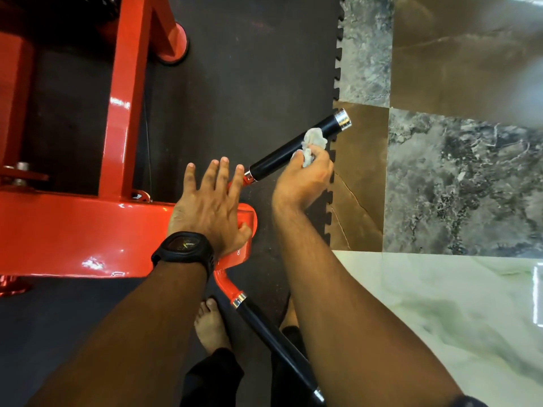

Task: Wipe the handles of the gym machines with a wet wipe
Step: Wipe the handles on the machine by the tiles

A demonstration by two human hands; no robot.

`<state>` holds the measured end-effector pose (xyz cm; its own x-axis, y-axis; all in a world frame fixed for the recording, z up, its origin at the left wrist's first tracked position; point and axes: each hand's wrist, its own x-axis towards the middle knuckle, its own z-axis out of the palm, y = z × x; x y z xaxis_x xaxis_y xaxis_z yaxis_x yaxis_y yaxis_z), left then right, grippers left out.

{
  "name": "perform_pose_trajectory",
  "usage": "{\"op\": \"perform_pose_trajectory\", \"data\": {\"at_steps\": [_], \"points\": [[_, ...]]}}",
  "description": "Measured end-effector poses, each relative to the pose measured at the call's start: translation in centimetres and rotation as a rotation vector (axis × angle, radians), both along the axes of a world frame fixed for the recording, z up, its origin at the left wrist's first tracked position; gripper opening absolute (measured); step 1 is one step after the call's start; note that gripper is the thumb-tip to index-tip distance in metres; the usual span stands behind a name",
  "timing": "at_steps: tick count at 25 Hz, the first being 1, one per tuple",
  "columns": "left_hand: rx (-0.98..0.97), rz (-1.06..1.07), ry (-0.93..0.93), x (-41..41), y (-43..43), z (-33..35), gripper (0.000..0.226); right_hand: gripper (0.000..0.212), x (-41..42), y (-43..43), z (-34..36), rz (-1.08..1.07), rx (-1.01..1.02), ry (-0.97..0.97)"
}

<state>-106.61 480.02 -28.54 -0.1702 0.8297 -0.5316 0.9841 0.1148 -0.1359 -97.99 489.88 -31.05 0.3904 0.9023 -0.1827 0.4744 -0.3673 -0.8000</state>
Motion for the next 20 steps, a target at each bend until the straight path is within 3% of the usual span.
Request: {"op": "perform_pose_trajectory", "data": {"at_steps": [5,10,13,20], "points": [[0.006,0.005,-0.016,0.1,-0.1,-0.1,0.094,0.022,-1.6,-0.7,0.0,-0.144,-0.299,0.146],[0.016,0.000,-0.018,0.0,0.0,-0.2,0.096,0.020,-1.8,-0.5,-0.5,-0.248,-0.288,0.321],[0.002,0.010,-0.028,0.0,0.1,-0.1,0.097,0.021,-1.7,0.4,0.2,-0.351,-0.179,0.414],[0.000,0.000,-0.023,0.0,0.1,0.1,0.098,0.022,-1.0,1.8,1.2,-0.372,-0.180,0.437]]}}
